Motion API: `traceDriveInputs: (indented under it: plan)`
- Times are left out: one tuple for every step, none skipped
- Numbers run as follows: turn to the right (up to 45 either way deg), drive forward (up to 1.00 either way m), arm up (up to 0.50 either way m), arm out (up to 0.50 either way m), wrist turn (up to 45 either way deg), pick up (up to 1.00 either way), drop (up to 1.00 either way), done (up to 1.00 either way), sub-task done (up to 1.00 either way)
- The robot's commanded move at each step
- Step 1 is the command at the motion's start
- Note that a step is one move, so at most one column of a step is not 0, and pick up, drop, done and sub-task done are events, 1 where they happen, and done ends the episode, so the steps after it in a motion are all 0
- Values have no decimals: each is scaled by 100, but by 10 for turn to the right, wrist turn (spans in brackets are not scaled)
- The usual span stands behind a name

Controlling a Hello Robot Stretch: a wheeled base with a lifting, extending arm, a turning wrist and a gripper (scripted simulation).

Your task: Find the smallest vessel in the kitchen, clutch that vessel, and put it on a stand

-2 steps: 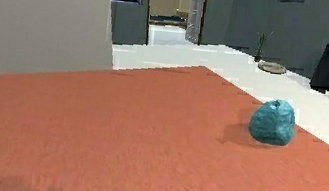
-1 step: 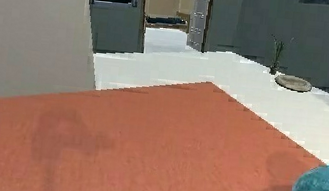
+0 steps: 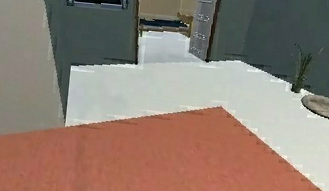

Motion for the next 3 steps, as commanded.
traceDriveInputs:
  plan:
    - [0,100,0,0,0,0,0,0,0]
    - [0,100,0,0,0,0,0,0,0]
    - [0,100,0,0,0,0,0,0,0]
